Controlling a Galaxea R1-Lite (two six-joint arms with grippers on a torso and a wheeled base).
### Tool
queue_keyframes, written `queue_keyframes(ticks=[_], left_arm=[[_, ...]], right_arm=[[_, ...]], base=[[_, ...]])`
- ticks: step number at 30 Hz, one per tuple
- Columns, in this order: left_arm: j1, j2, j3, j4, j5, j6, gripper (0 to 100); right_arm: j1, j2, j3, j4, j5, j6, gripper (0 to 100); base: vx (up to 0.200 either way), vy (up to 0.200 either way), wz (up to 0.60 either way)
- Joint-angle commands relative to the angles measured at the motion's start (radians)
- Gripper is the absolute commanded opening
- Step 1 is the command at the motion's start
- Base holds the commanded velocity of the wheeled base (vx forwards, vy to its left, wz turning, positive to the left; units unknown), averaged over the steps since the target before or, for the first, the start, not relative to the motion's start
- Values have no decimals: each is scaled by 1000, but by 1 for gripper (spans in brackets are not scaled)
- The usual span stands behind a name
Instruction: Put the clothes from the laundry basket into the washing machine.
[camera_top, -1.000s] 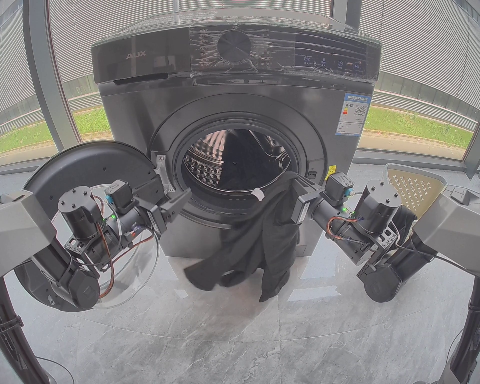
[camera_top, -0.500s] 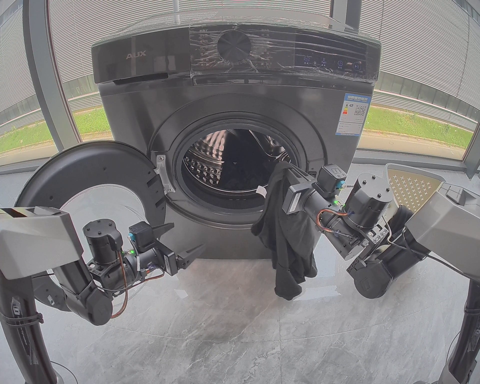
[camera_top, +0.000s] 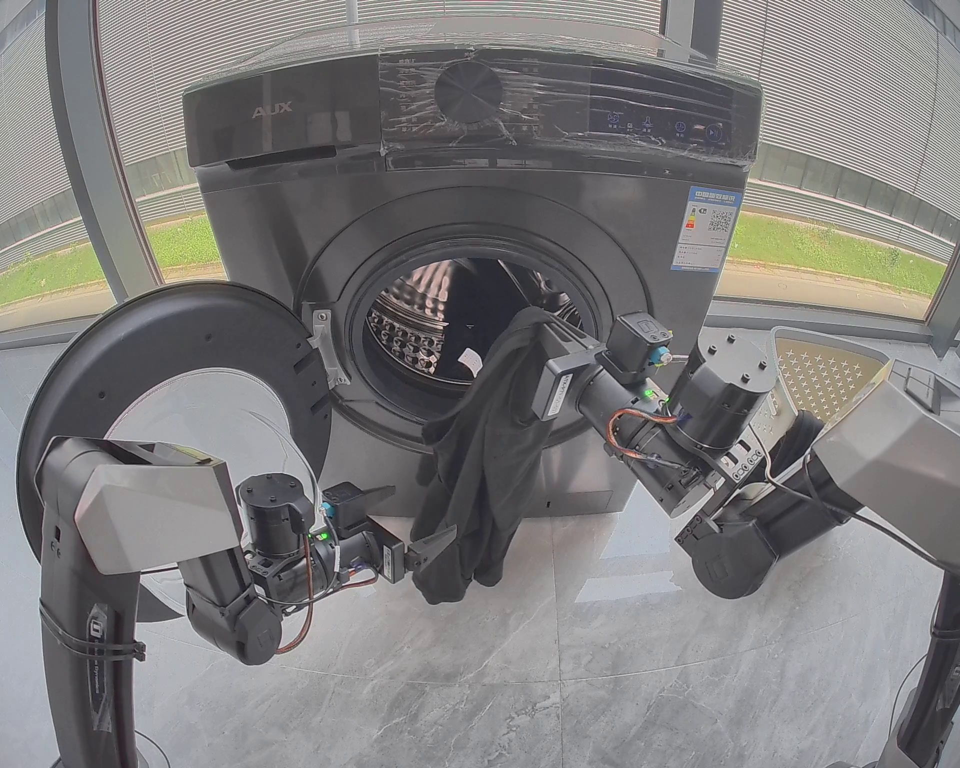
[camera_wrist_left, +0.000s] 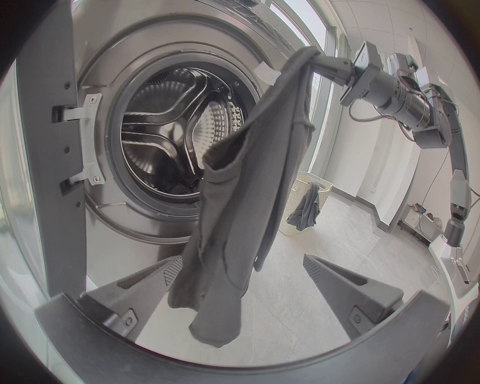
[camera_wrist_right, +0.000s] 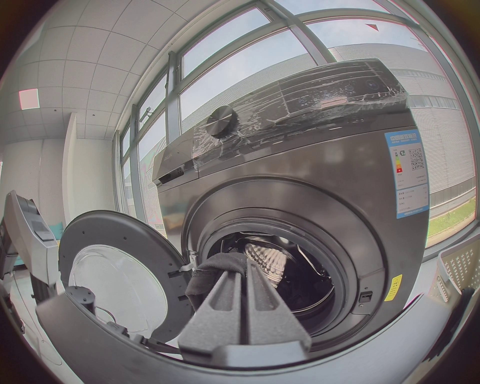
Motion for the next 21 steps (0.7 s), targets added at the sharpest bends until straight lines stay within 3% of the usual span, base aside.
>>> queue_keyframes(ticks=[1, 14, 21], left_arm=[[-16, 39, -26, -1, 0, -3, 100], [-28, 96, -98, -2, -2, -5, 100], [-56, 100, -121, -2, -2, -38, 100]], right_arm=[[22, 0, -22, 8, -2, 0, 0], [39, 0, -31, 10, -3, 0, 0], [41, 0, -31, 10, -9, 0, 0]], base=[[0, 0, 0], [0, 0, 0], [0, 0, 0]])
